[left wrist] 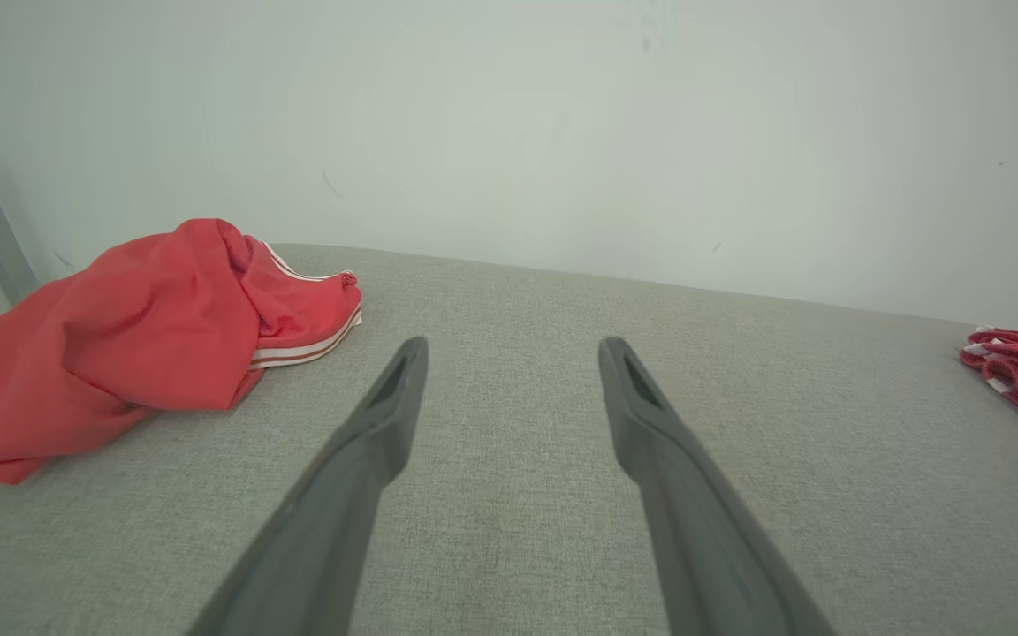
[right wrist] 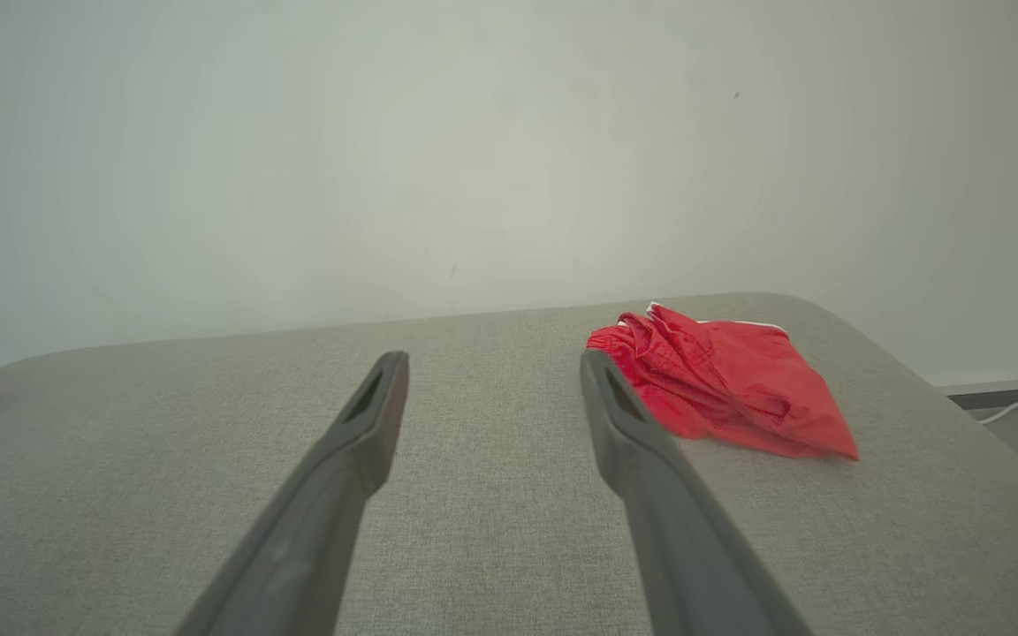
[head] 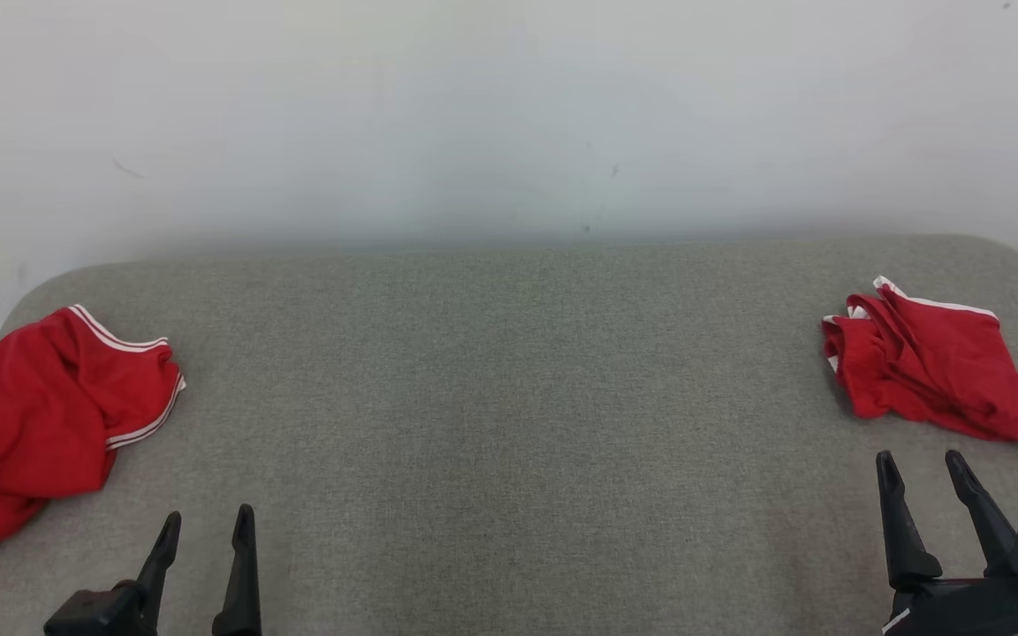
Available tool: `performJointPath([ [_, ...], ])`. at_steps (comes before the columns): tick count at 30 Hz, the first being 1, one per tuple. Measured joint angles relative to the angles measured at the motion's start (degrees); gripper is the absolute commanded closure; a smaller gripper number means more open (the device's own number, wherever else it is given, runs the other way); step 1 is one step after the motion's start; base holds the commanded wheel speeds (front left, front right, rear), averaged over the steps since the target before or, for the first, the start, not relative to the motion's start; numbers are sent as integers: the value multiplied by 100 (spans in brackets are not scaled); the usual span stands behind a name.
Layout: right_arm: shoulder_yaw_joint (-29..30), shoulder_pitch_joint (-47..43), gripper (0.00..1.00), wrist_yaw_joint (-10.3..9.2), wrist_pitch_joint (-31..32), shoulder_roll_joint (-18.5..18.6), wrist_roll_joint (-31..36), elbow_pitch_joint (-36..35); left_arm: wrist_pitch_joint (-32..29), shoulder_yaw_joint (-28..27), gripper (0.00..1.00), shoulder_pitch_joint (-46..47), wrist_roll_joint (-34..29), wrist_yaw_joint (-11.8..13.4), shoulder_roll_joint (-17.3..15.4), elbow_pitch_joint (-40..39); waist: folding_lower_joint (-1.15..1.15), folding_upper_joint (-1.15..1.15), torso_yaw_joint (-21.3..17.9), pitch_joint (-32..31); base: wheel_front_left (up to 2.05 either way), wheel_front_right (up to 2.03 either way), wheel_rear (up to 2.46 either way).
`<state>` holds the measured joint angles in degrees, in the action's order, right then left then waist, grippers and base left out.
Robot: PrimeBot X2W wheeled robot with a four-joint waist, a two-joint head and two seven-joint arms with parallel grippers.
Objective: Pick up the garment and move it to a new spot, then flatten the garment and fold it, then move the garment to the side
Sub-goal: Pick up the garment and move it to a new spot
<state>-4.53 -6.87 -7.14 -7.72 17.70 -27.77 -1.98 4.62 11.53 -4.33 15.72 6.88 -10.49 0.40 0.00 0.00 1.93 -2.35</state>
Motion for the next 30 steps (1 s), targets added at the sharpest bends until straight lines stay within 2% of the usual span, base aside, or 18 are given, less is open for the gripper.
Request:
performJointPath([
  [8,16,-3,0,0,18,-31,-2,31,-37,-14,0,15,-56,15,4,0,0,0,315,-3,0,0,0],
  [14,82,-47,0,0,16,-48,-45,121,-70,-27,0,20,-92,15,13,-1,0,0,804,-18,0,0,0],
  [30,35,-82,0,1,15,-116,-47,181,-165,-76,0,20,-120,15,3,-73,0,0,1782,-31,0,0,0],
])
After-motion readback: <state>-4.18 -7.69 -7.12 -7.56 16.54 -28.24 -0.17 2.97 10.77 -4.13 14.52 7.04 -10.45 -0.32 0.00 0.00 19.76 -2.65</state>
